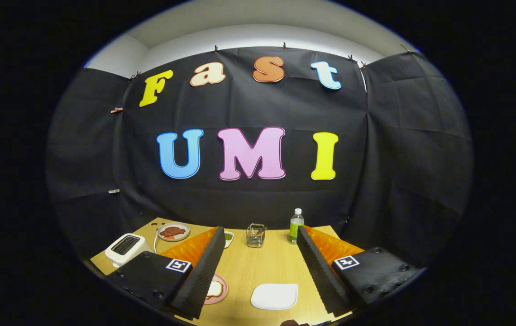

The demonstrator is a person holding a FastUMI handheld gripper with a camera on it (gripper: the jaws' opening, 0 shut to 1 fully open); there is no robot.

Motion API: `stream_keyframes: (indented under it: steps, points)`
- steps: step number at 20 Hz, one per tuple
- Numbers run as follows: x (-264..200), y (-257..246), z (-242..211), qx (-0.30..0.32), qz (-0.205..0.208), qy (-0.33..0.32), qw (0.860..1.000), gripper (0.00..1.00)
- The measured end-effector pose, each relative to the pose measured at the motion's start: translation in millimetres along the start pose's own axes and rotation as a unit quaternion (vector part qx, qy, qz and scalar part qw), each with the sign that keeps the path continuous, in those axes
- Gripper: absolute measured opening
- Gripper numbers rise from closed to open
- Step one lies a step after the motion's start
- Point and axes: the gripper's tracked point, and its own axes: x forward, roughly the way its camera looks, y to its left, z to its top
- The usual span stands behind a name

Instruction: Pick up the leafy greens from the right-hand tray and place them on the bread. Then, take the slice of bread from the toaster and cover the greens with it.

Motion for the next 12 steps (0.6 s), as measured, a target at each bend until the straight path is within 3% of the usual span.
stream_keyframes:
  steps: [12]
  points:
    - [-4.9, -9.0, -19.1, 0.018, 0.044, 0.002, 0.999, 0.98]
